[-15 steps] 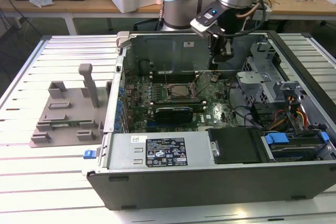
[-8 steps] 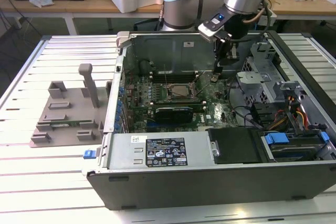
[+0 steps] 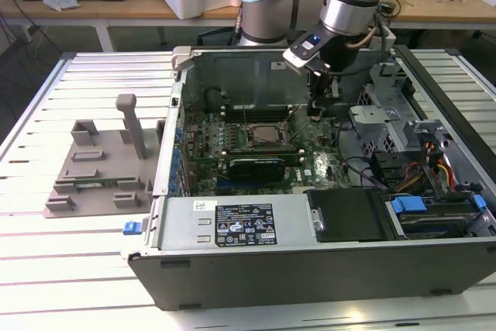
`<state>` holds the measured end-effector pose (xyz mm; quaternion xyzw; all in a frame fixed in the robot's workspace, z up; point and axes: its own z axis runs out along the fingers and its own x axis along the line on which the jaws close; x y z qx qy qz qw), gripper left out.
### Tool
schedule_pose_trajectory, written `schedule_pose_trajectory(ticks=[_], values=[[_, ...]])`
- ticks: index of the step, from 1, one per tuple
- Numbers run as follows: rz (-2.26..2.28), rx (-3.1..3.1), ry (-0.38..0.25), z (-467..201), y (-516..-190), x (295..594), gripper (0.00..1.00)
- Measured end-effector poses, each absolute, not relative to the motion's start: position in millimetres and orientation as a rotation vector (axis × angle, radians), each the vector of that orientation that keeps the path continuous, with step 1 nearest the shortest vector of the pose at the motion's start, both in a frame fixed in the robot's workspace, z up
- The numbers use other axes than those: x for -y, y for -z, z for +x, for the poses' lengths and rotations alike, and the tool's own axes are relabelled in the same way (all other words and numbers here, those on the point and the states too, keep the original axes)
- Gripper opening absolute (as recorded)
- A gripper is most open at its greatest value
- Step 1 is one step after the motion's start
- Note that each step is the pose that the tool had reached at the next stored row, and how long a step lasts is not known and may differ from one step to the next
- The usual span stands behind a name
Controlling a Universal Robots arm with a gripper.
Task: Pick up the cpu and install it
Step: 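Close the cpu cover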
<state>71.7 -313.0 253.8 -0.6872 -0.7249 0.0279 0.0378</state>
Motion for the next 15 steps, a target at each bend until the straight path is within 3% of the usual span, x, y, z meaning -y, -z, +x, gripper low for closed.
schedule_pose_trajectory(ticks=[15], values=[[-2.109, 2.224, -0.086, 42.7, -253.6, 313.0, 0.11]])
